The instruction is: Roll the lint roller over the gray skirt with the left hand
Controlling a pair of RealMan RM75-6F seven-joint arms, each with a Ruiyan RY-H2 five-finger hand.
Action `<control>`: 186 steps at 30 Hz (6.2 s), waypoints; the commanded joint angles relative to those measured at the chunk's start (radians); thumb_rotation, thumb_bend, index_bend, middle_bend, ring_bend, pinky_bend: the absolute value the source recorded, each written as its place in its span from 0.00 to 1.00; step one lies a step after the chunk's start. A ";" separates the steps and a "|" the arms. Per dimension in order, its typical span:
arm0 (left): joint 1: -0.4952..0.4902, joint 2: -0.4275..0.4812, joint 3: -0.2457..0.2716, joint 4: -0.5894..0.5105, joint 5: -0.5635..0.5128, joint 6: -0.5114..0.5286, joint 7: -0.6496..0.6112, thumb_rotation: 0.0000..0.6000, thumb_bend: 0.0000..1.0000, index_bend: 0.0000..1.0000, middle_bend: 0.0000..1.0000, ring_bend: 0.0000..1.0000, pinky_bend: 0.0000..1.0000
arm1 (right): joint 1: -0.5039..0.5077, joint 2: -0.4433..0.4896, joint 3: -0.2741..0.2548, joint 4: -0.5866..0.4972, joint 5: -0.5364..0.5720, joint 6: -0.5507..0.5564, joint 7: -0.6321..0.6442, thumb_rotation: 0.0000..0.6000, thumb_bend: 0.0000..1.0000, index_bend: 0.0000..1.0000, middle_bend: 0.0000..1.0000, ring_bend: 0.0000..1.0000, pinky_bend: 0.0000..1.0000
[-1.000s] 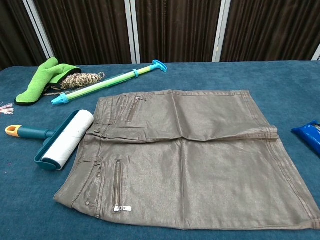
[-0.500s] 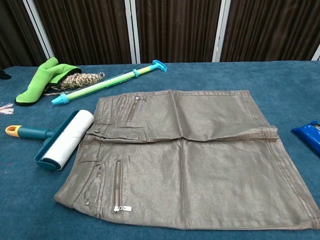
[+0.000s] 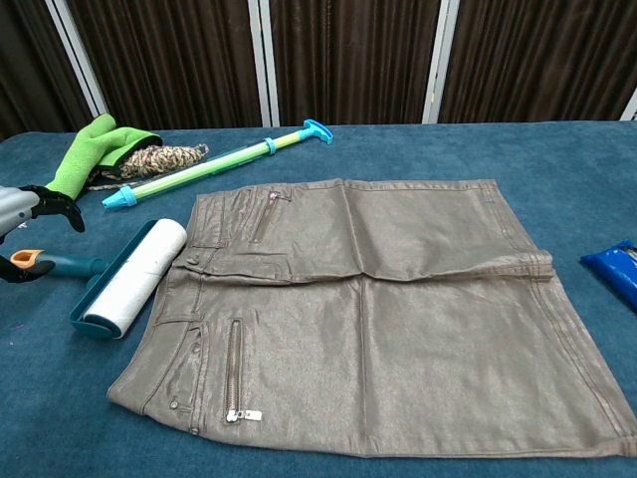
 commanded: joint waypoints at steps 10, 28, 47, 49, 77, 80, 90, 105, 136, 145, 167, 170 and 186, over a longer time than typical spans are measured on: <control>-0.012 -0.070 0.006 0.029 -0.007 -0.013 0.004 1.00 0.41 0.31 0.20 0.15 0.26 | 0.001 0.004 -0.003 -0.001 -0.004 -0.001 0.011 1.00 0.00 0.00 0.00 0.00 0.00; -0.026 -0.110 0.009 0.033 -0.002 -0.007 0.031 1.00 0.49 0.38 0.29 0.23 0.32 | 0.003 0.008 -0.001 -0.004 0.016 -0.013 0.008 1.00 0.00 0.00 0.00 0.00 0.00; -0.036 -0.024 0.016 -0.076 0.062 0.069 0.028 1.00 0.87 0.61 0.48 0.38 0.47 | 0.005 0.007 -0.002 -0.003 0.021 -0.019 0.008 1.00 0.00 0.00 0.00 0.00 0.00; -0.042 0.011 0.012 -0.135 0.070 0.078 0.057 1.00 0.88 0.61 0.48 0.38 0.47 | 0.005 0.009 -0.002 -0.004 0.022 -0.020 0.011 1.00 0.00 0.00 0.00 0.00 0.00; -0.341 -0.003 -0.113 -0.399 -0.302 -0.186 0.915 1.00 0.88 0.62 0.49 0.39 0.49 | 0.012 0.023 0.013 0.003 0.063 -0.043 0.055 1.00 0.00 0.00 0.00 0.00 0.00; -0.353 -0.010 -0.106 -0.385 -0.336 -0.186 0.941 1.00 0.88 0.62 0.49 0.39 0.49 | 0.013 0.022 0.016 0.007 0.074 -0.050 0.059 1.00 0.00 0.00 0.00 0.00 0.00; -0.400 -0.070 -0.079 -0.340 -0.370 -0.189 0.975 1.00 0.88 0.64 0.50 0.40 0.50 | 0.015 0.027 0.024 0.014 0.094 -0.060 0.078 1.00 0.00 0.00 0.00 0.00 0.00; -0.519 -0.209 -0.050 -0.363 -0.405 -0.171 1.150 1.00 0.88 0.64 0.50 0.40 0.50 | 0.011 0.041 0.026 0.018 0.097 -0.061 0.117 1.00 0.00 0.00 0.00 0.00 0.00; -0.610 -0.201 0.057 -0.376 -0.388 -0.087 1.320 1.00 0.89 0.66 0.52 0.41 0.51 | -0.001 0.050 0.025 0.021 0.093 -0.044 0.144 1.00 0.00 0.00 0.00 0.00 0.00; -0.564 -0.070 0.107 -0.383 -0.402 -0.061 1.295 1.00 0.89 0.67 0.52 0.41 0.51 | -0.002 0.051 0.024 0.012 0.087 -0.038 0.137 1.00 0.00 0.00 0.00 0.00 0.00; -0.520 -0.061 0.145 -0.290 -0.270 -0.028 1.224 1.00 0.90 0.68 0.53 0.42 0.51 | -0.001 0.050 0.022 0.006 0.078 -0.035 0.127 1.00 0.00 0.00 0.00 0.00 0.00; -0.527 -0.084 0.145 -0.287 -0.262 -0.036 1.253 1.00 0.89 0.68 0.53 0.42 0.51 | -0.002 0.051 0.022 0.004 0.077 -0.033 0.130 1.00 0.00 0.00 0.00 0.00 0.00; -0.565 -0.218 0.111 -0.292 -0.217 -0.064 1.324 1.00 0.90 0.68 0.53 0.42 0.51 | -0.007 0.056 0.022 0.009 0.076 -0.028 0.147 1.00 0.00 0.00 0.00 0.00 0.00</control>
